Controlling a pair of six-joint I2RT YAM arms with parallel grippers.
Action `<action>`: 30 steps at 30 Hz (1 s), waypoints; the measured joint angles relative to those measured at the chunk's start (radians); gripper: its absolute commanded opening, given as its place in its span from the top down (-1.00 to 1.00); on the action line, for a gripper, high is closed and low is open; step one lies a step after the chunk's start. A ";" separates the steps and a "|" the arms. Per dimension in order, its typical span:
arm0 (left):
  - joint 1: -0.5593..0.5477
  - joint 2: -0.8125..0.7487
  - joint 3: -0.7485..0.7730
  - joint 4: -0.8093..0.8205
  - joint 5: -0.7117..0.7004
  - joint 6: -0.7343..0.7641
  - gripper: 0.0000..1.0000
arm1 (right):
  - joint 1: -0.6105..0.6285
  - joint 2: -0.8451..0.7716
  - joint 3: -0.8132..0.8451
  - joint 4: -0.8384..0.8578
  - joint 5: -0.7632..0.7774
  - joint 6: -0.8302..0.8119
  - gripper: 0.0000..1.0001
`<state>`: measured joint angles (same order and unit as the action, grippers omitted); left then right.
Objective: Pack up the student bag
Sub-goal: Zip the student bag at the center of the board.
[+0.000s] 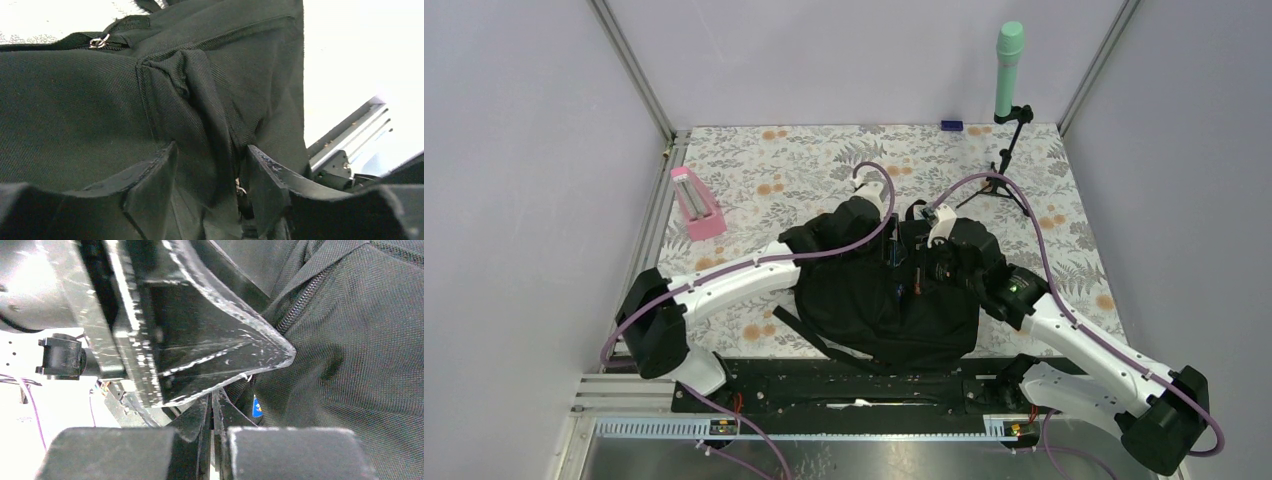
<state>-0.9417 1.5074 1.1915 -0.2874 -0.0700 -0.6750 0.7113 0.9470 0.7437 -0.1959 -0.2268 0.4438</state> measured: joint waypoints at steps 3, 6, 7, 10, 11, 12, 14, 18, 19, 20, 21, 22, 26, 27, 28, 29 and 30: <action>-0.002 0.034 0.021 -0.014 -0.020 0.013 -0.01 | 0.000 -0.004 0.000 -0.001 0.001 0.000 1.00; -0.002 0.067 0.051 -0.019 -0.021 0.025 0.29 | 0.000 -0.005 -0.001 0.000 0.002 -0.002 1.00; -0.002 0.073 0.056 -0.018 -0.020 0.024 0.45 | 0.000 -0.005 -0.001 0.000 0.002 -0.002 1.00; -0.004 0.103 0.085 -0.036 -0.022 0.040 0.82 | 0.000 -0.005 -0.001 -0.001 0.003 -0.006 1.00; -0.004 0.114 0.097 -0.043 -0.023 0.047 0.88 | 0.000 -0.004 -0.001 -0.001 0.006 -0.010 1.00; -0.005 0.122 0.108 -0.051 -0.022 0.051 0.92 | -0.001 -0.003 -0.001 -0.003 0.008 -0.013 1.00; -0.003 0.132 0.123 -0.062 -0.022 0.056 1.00 | 0.000 0.000 -0.001 -0.007 0.010 -0.019 1.00; 0.012 0.133 0.137 -0.077 -0.011 0.062 1.00 | 0.000 0.000 -0.001 -0.020 0.018 -0.029 1.00; 0.016 0.133 0.137 -0.077 -0.006 0.062 1.00 | 0.000 0.000 -0.001 -0.023 0.025 -0.031 1.00; 0.022 0.133 0.137 -0.078 0.000 0.064 1.00 | 0.000 0.000 -0.001 -0.025 0.026 -0.033 1.00; 0.030 0.133 0.137 -0.077 0.005 0.067 1.00 | 0.000 0.000 -0.001 -0.033 0.024 -0.034 1.00; 0.040 0.133 0.137 -0.077 0.006 0.071 1.00 | 0.000 -0.002 -0.001 -0.045 0.020 -0.035 1.00; 0.085 0.133 0.139 -0.078 0.034 0.083 1.00 | 0.001 -0.006 -0.006 -0.072 -0.008 -0.041 1.00; 0.094 0.134 0.142 -0.080 0.039 0.089 1.00 | 0.002 -0.006 -0.006 -0.079 -0.018 -0.044 1.00; 0.101 0.134 0.146 -0.082 0.042 0.093 1.00 | 0.003 -0.006 -0.007 -0.088 -0.027 -0.047 1.00; 0.110 0.136 0.153 -0.087 0.044 0.099 1.00 | 0.005 -0.007 -0.008 -0.095 -0.035 -0.050 1.00; 0.119 0.138 0.158 -0.090 0.046 0.104 1.00 | 0.007 -0.007 -0.008 -0.104 -0.049 -0.053 1.00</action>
<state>-0.8223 1.6451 1.3495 -0.3771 -0.0238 -0.5713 0.7181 0.9401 0.7353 -0.3000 -0.2756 0.3908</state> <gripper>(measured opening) 0.032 0.020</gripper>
